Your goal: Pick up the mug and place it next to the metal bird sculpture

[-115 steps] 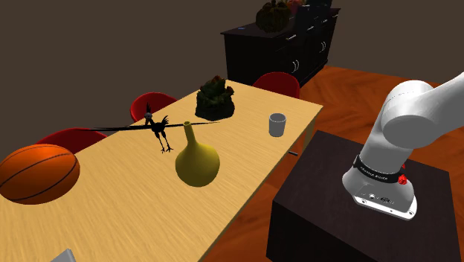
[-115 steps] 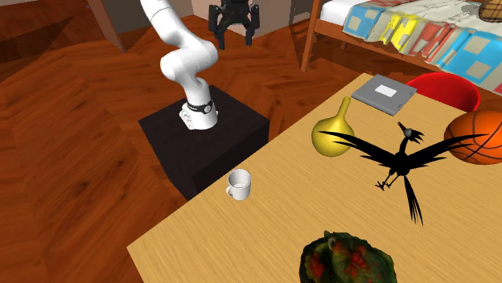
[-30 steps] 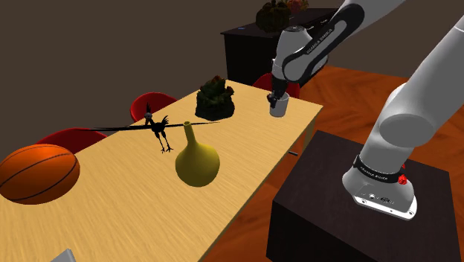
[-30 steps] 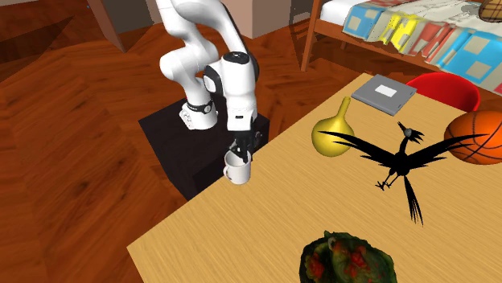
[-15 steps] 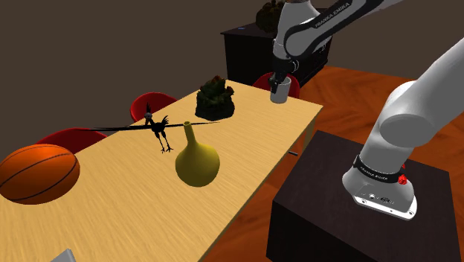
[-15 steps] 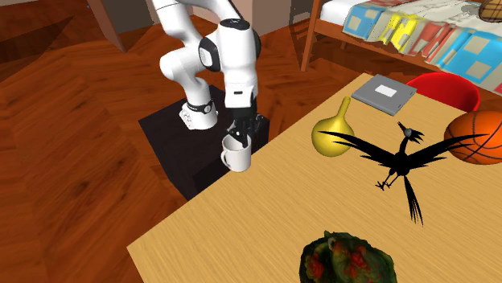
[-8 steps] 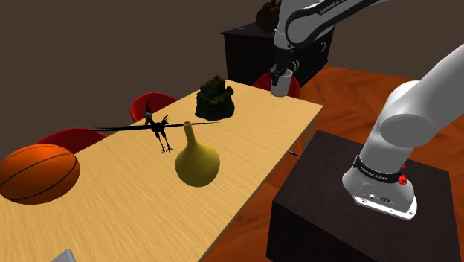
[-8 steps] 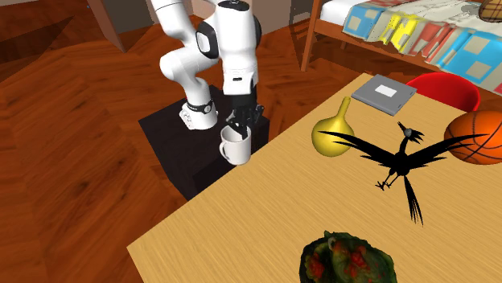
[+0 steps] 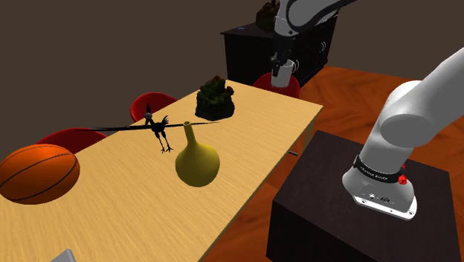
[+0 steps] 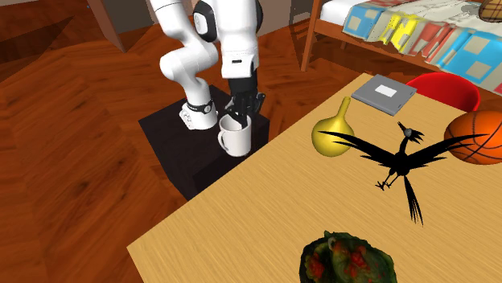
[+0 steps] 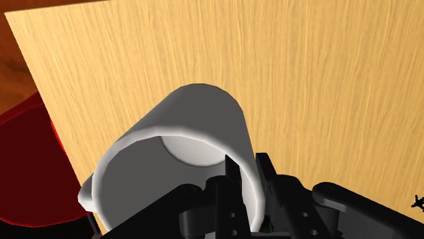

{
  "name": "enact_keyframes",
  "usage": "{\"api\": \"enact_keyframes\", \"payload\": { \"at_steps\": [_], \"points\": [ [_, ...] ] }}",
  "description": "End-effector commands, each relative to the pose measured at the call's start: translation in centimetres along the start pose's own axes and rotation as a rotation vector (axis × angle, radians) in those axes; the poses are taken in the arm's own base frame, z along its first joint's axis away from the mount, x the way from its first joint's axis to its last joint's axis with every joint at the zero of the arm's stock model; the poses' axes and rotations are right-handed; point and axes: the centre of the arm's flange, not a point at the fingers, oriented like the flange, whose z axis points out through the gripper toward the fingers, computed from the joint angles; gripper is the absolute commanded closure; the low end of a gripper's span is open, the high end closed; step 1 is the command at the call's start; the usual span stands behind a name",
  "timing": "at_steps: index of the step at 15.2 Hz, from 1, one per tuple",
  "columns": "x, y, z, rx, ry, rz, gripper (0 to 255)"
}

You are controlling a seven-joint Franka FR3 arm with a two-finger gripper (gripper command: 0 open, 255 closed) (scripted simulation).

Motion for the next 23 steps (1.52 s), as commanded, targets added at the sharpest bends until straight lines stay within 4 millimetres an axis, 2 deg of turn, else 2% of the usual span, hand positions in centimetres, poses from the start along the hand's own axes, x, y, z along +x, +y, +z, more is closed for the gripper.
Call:
{"api": "enact_keyframes", "payload": {
  "at_steps": [1, 15, 16, 23],
  "points": [
    [0.2, 0.1, -1.1, 0.000, 0.000, 0.000, 255],
    [1.7, 0.7, -8.3, 0.000, 0.000, 0.000, 255],
    [1.7, 0.7, -8.3, 0.000, 0.000, 0.000, 255],
    [8.4, -5.6, -7.4, 0.000, 0.000, 0.000, 255]
  ]
}}
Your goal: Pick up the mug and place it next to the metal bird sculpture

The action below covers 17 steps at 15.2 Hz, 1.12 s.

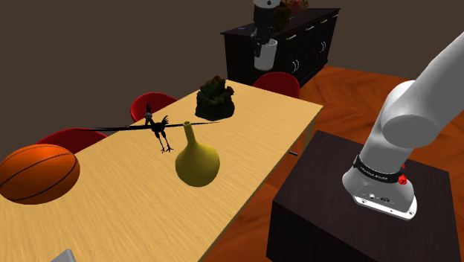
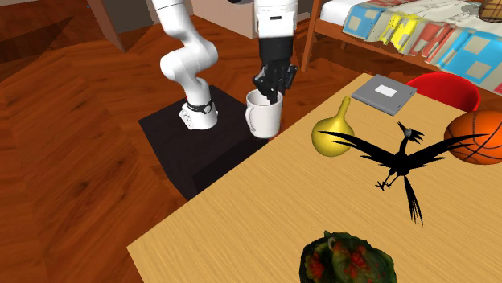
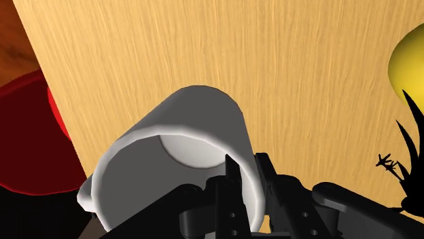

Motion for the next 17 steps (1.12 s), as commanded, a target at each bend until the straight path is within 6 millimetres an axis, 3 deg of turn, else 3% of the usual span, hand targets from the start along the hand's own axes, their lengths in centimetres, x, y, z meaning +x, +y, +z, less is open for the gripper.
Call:
{"api": "enact_keyframes", "payload": {
  "at_steps": [1, 11, 12, 17],
  "points": [
    [2.1, -1.8, 0.5, 0.001, 0.001, 0.001, 255],
    [11.6, -10.8, 1.8, 0.001, 0.001, 0.001, 255],
    [13.5, -12.5, 2.0, 0.001, 0.001, 0.001, 255],
    [12.9, -12.7, 4.6, 0.001, 0.001, 0.001, 255]
  ]
}}
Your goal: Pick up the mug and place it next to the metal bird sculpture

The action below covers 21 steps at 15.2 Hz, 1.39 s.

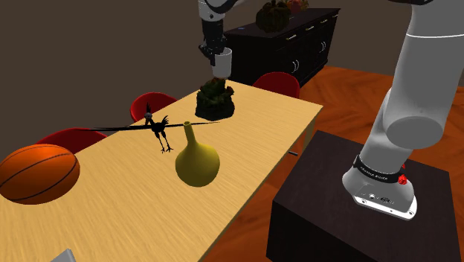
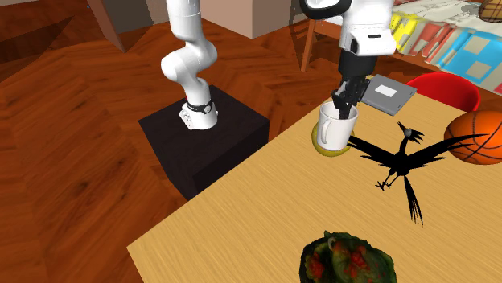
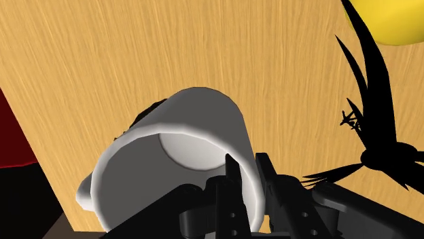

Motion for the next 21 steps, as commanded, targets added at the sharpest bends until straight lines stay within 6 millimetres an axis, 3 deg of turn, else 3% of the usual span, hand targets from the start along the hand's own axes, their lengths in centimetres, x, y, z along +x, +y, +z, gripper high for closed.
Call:
{"api": "enact_keyframes", "payload": {
  "at_steps": [1, 21],
  "points": [
    [-0.1, -0.1, 1.0, 0.000, 0.001, 0.000, 255],
    [-2.2, -0.8, 11.3, 0.000, 0.001, 0.000, 255]
  ]
}}
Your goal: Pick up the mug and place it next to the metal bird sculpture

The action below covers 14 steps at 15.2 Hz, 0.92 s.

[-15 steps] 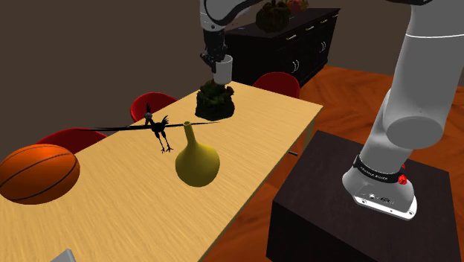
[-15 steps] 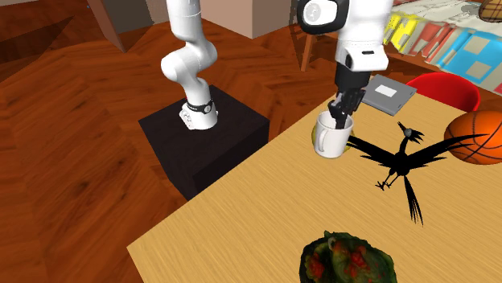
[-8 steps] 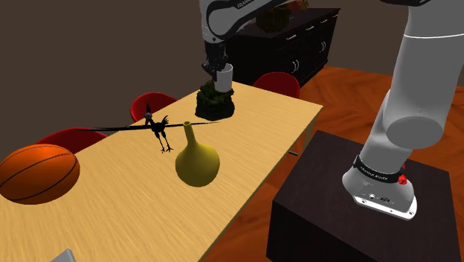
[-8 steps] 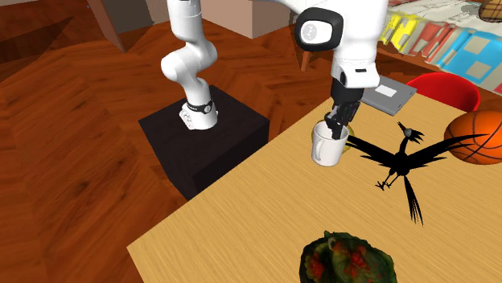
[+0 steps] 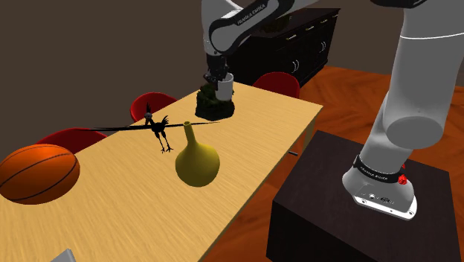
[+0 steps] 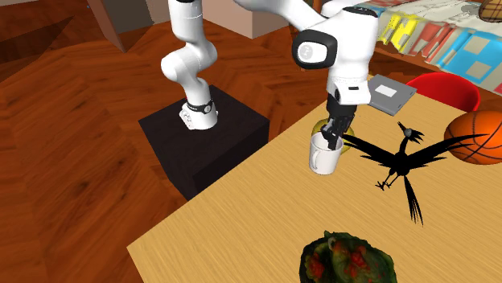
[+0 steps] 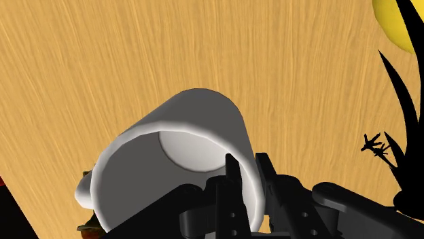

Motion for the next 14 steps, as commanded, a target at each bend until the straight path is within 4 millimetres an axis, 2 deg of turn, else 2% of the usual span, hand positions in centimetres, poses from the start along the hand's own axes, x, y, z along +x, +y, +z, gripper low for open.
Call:
{"api": "enact_keyframes", "payload": {
  "at_steps": [1, 14],
  "points": [
    [-0.2, 0.0, 1.0, 0.000, 0.001, 0.000, 255],
    [-1.6, -0.5, 7.7, 0.000, 0.001, 0.000, 255]
  ]
}}
